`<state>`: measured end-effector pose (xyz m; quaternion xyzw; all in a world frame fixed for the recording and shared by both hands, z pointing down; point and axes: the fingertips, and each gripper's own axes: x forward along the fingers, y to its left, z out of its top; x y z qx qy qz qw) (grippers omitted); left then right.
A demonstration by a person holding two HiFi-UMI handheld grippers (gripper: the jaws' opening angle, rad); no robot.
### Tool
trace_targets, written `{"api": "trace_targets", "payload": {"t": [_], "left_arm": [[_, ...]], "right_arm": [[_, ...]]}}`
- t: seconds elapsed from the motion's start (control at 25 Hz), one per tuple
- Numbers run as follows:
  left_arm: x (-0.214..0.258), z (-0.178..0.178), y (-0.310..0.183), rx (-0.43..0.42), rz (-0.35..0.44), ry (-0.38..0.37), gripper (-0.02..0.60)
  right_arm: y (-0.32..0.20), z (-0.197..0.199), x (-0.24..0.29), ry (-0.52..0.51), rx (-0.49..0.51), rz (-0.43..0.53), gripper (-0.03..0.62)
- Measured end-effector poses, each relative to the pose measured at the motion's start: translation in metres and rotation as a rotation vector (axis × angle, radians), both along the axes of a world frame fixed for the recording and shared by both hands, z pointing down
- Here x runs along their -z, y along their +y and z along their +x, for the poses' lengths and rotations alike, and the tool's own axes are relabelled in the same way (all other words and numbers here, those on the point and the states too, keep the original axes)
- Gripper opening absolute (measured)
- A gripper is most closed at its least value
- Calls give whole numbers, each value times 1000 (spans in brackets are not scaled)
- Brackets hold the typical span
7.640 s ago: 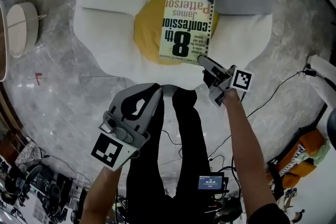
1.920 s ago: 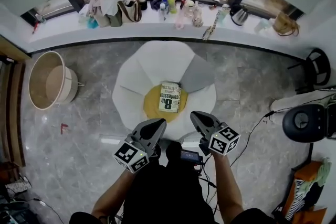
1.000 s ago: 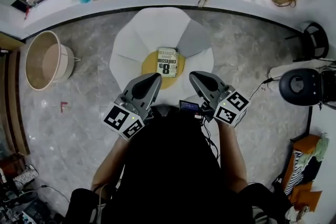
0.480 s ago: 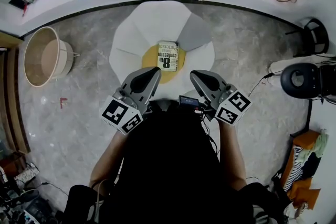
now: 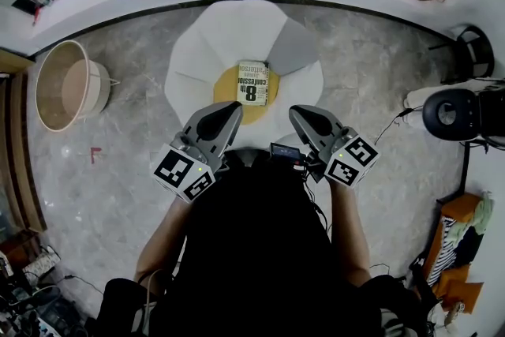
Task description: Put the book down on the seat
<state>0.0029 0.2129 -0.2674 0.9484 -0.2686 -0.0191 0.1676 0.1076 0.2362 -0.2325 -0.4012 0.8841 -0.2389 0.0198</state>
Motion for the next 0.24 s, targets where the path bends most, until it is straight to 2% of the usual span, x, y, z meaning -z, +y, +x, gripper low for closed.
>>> {"api": "trace_targets", "payload": {"t": [0.24], "left_arm": [[-4,-2,0,-1,-5,1,9]], "right_arm": [[-1,1,-2,9,-6,-4,14]]}}
